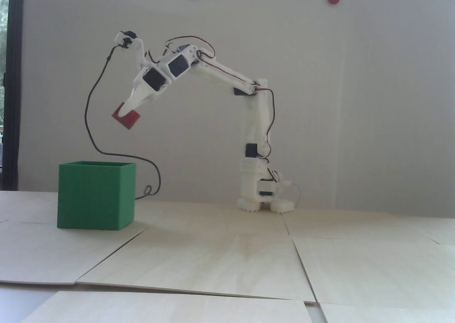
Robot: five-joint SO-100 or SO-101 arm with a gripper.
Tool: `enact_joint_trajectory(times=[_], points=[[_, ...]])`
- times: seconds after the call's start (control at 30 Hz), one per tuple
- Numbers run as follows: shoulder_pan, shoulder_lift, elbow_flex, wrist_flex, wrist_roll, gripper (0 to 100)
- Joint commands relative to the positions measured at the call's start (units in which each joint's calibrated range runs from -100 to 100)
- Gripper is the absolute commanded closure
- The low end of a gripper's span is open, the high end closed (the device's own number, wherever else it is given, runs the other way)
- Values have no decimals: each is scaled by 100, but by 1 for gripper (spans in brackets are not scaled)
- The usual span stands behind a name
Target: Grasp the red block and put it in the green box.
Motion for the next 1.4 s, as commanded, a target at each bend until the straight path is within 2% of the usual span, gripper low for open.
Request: enact_joint_trajectory(times=[0.0,0.2,0.43,0.57,0.83,1.13,1.37], points=[[338,109,-117,-838,37,98],[362,520,-126,-1049,31,98],[-475,567,-241,-1049,0,98],[-619,694,-561,-990,-5,98],[-499,1017,-579,-1058,21,98],[-16,1846,-1856,-1243,-5,98],[24,1909,-1963,-1226,-5,95]])
